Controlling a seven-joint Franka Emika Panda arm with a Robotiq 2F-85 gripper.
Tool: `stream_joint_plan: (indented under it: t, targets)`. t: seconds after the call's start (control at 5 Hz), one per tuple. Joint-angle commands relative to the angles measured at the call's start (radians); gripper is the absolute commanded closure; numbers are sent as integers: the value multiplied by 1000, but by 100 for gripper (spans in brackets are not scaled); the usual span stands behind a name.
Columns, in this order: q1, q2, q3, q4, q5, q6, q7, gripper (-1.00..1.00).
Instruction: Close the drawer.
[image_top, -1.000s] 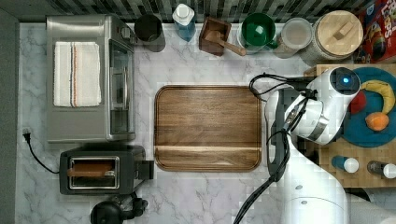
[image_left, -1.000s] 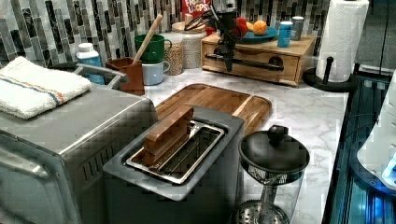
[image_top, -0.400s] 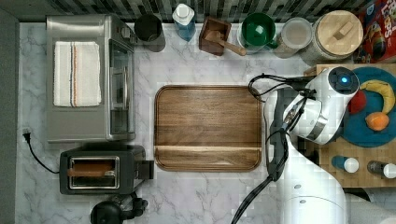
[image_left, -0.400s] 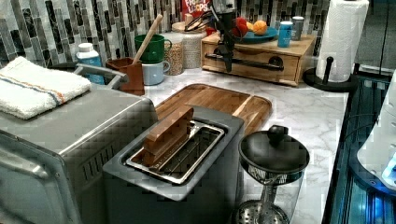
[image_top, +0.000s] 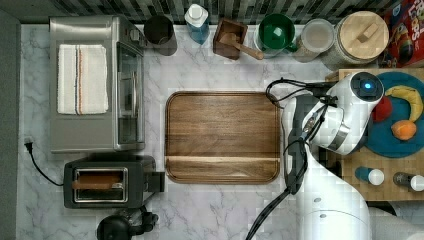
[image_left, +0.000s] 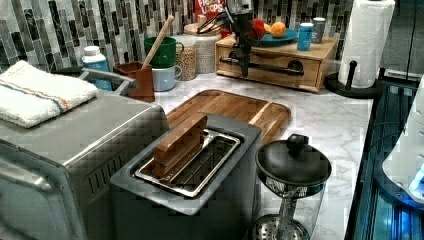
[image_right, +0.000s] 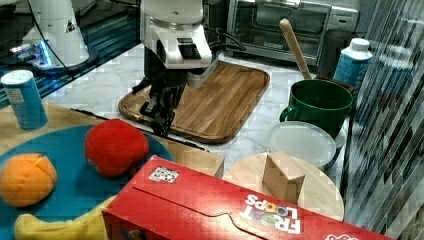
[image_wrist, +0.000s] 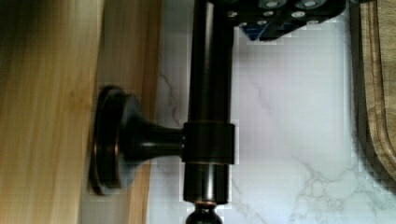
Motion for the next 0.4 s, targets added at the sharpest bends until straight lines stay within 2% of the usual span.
stream_joint_plan:
  t: [0.2, 0.4]
  targets:
    - [-29, -50, -127, 54, -46, 74, 60, 100]
    - [-40, -51, -115, 55, -53, 74, 65, 100]
